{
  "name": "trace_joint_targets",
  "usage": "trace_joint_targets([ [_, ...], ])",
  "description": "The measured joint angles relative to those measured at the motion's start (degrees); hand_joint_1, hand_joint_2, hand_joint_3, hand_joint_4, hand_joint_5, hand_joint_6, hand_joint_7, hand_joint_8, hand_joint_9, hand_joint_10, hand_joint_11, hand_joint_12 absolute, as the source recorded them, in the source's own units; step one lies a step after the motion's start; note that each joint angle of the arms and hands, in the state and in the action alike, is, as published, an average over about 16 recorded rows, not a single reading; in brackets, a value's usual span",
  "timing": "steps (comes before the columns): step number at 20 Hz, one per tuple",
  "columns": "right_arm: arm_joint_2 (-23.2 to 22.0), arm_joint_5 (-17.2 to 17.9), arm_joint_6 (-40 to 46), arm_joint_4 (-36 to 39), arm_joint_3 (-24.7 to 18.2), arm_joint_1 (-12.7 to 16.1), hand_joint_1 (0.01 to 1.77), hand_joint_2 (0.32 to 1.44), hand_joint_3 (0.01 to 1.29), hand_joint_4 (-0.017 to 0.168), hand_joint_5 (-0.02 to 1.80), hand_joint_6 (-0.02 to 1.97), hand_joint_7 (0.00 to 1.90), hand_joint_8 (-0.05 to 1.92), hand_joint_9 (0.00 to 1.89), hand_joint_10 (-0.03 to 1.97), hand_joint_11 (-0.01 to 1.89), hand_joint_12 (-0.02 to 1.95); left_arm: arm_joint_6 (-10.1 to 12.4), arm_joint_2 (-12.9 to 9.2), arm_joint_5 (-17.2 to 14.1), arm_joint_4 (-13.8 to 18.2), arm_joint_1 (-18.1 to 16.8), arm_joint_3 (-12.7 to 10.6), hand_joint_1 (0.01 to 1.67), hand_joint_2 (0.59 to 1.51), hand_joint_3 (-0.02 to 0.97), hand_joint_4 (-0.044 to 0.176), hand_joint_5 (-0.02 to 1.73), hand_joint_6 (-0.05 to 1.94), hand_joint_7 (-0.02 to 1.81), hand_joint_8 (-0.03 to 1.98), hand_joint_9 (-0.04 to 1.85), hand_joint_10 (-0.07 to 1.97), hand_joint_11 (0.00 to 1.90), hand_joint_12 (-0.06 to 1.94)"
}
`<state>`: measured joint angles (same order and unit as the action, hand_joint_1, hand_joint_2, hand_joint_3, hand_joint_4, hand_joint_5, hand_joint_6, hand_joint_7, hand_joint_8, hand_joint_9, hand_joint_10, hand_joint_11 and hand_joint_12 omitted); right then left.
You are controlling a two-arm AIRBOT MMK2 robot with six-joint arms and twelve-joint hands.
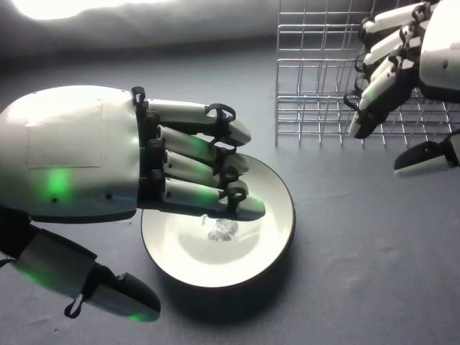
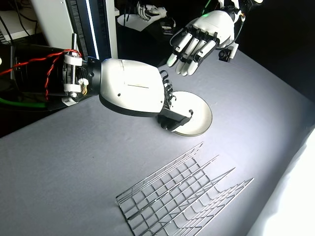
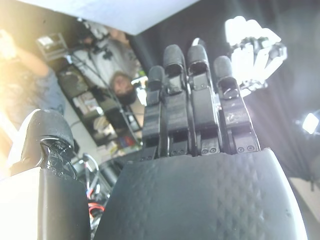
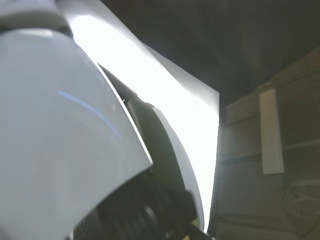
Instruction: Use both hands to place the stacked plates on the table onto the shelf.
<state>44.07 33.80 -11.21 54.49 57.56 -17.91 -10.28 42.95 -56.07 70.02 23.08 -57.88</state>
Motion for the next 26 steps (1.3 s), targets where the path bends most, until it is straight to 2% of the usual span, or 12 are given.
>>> trace_joint_targets([
  [4, -0.1, 0.6, -0.1, 0.1, 0.0, -0.4, 0.27, 1.25, 0.06, 0.005, 0.37, 0.07, 0.40, 0.08, 0.23, 0.33, 0.09, 0.57, 1.1, 0.0, -0.1, 1.2, -0.8, -0.2, 0.06, 1.176, 0.021, 0.003, 0.17, 0.01, 0.20, 0.00, 0.17, 0.01, 0.03, 0.26],
  [8, 0.0, 1.7, -0.4, 1.1, 0.2, -0.9, 0.20, 1.28, 0.05, 0.006, 0.31, 0.05, 0.32, 0.07, 0.18, 0.25, 0.08, 0.43, 2.9, -0.1, -0.3, 3.4, -1.9, -0.7, 0.05, 1.164, 0.015, 0.003, 0.14, 0.01, 0.17, 0.00, 0.14, 0.01, 0.03, 0.20],
  [11, 0.4, 3.5, -0.8, 2.8, 1.2, -1.4, 0.07, 1.33, 0.04, 0.006, 0.19, 0.01, 0.18, 0.01, 0.08, 0.09, 0.04, 0.17, 4.9, -0.2, -0.6, 5.5, -2.9, -1.2, 0.03, 1.161, 0.011, 0.003, 0.10, 0.01, 0.09, 0.00, 0.08, 0.00, 0.02, 0.12],
  [13, 0.8, 4.7, -1.1, 4.0, 2.0, -1.7, 0.02, 1.35, 0.02, 0.006, 0.15, 0.00, 0.13, 0.01, 0.06, 0.03, 0.03, 0.07, 6.3, -0.2, -0.9, 6.8, -3.4, -1.7, 0.02, 1.155, -0.001, 0.003, 0.09, 0.00, 0.08, -0.01, 0.06, 0.00, 0.02, 0.10],
  [19, 2.0, 8.3, -2.1, 7.6, 4.3, -2.3, 0.02, 1.35, 0.01, 0.006, 0.15, -0.01, 0.13, 0.02, 0.06, 0.02, 0.03, 0.12, 10.6, -0.2, -1.4, 12.0, -3.3, -3.1, 0.02, 1.127, -0.001, 0.001, 0.08, 0.00, 0.08, -0.01, 0.05, 0.00, 0.03, 0.05],
  [26, 3.1, 10.4, -2.8, 9.6, 6.3, -2.4, 0.02, 1.35, 0.01, 0.007, 0.16, -0.01, 0.14, 0.02, 0.08, 0.02, 0.02, 0.22, 12.7, 1.4, -2.4, 15.6, 0.7, -6.0, 0.02, 1.113, -0.002, -0.001, 0.09, 0.00, 0.09, -0.01, 0.06, 0.00, 0.04, 0.05],
])
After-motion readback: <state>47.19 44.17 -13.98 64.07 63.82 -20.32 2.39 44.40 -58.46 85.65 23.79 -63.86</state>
